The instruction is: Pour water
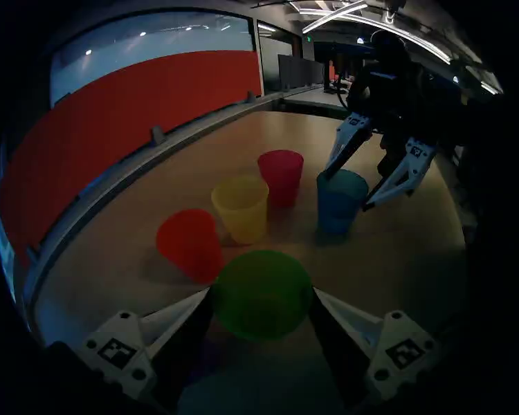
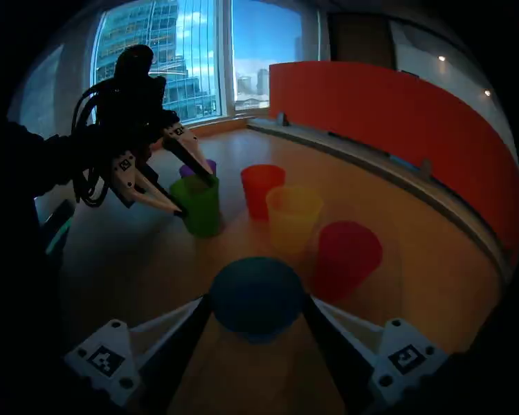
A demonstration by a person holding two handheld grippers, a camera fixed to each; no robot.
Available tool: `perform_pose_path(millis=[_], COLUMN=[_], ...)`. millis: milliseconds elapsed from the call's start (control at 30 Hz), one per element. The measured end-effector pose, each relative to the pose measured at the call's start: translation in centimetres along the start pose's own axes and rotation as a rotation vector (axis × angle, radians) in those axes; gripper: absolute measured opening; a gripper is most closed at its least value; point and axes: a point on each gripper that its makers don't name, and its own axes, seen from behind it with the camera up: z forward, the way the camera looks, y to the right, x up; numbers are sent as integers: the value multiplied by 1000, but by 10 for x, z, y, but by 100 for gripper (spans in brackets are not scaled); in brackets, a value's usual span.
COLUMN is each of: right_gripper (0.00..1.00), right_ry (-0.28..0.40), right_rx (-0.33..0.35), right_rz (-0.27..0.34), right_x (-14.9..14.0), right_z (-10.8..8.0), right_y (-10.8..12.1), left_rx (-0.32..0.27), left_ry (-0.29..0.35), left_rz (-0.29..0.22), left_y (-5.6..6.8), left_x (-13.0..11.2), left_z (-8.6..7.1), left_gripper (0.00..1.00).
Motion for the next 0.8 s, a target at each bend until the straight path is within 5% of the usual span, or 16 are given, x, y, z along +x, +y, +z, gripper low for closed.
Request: perform_pose_path(millis=[800], right_gripper=[92], right_ry=[26], right_rx=[-13], right_rz=[-12], right_x=[2], right_z=[10], right_y=[1], left_rx=[13], left_ry=[28], left_rz=[0], left_y=[1], left_x=[5], left_z=[-15], left_gripper=[90])
